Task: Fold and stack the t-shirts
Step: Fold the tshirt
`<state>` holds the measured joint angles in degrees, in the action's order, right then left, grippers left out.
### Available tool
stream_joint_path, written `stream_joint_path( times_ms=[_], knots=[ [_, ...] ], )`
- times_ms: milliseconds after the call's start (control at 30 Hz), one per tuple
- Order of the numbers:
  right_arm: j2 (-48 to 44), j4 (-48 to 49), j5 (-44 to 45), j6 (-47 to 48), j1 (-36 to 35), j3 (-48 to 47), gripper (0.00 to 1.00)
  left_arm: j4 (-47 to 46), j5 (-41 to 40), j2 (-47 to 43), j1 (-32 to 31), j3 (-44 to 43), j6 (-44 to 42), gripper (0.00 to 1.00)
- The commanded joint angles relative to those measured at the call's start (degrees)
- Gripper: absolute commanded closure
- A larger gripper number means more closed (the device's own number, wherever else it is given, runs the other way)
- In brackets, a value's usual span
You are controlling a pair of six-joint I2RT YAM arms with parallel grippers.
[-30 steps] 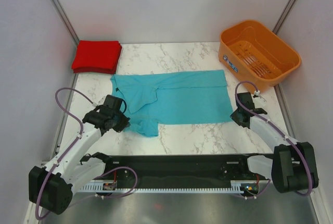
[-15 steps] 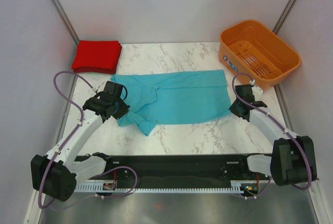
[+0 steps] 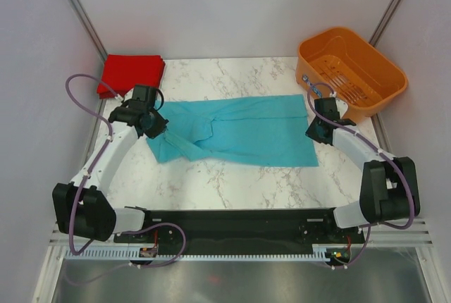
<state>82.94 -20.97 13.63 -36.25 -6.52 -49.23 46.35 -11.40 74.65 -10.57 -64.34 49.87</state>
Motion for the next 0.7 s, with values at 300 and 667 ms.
stream_joint_path(
  times_ms=[300,667],
  knots=[
    [-6.0,-2.4,0.9,-11.4,0.2,11.6,0.67,-0.7,0.4,0.3,0.1,0.4,-3.2,0.98],
    [-9.6,-4.5,5.2,-12.5,0.3,13.0,0.64,-1.0,1.4,0.0,0.1,1.1,-2.6,0.98]
  ],
)
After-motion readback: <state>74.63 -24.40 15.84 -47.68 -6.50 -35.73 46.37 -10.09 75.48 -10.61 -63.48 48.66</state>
